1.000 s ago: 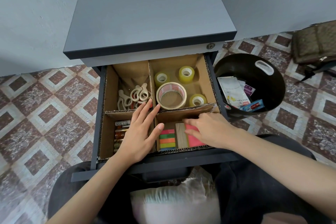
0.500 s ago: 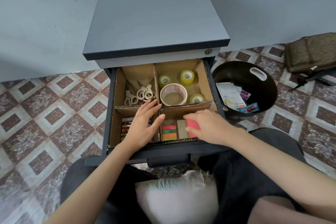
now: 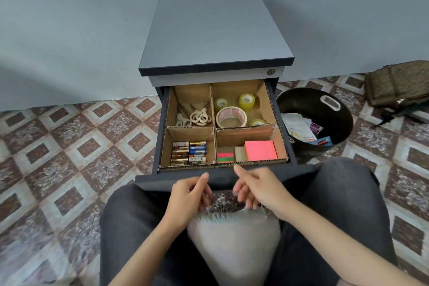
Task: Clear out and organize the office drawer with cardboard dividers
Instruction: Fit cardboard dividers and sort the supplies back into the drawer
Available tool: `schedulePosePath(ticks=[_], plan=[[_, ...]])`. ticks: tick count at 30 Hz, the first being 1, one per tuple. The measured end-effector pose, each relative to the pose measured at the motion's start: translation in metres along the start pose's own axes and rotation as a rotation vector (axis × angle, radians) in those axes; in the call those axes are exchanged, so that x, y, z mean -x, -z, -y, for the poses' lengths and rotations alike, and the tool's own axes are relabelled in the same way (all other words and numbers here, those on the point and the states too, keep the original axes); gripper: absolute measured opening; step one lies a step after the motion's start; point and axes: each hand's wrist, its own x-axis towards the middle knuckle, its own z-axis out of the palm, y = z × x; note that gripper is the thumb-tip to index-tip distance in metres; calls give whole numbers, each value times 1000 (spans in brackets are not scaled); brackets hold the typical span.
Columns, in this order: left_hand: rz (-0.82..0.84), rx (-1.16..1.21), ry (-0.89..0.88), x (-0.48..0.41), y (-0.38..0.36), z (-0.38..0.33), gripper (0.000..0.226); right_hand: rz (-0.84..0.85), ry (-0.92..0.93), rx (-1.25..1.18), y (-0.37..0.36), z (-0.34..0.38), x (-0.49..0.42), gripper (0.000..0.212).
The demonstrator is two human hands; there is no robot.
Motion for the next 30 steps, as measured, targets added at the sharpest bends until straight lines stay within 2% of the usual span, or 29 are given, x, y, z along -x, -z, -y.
schedulePosePath(ticks=[3, 5, 11, 17, 21, 24, 30], plan=[[-45, 32, 144, 9, -8, 15, 51, -13, -226, -40, -14, -19, 2, 64], [-51, 67, 242, 8, -12, 22, 54, -73, -291, -60, -19, -29, -1, 66], [-55, 205, 366, -4, -26, 15, 46, -177, -221, -119, -27, -36, -13, 50], [-79, 268, 365, -14, -26, 9, 43, -184, -182, -77, -23, -34, -27, 52], [-111, 278, 362, -50, -26, -1, 46, -182, -156, -173, -13, -14, -57, 46], [-117, 377, 401, -83, -24, -9, 42, -191, -148, -241, -6, 0, -85, 46], [-101, 486, 390, -132, -21, -17, 35, -247, -111, -154, 2, 16, -136, 50]])
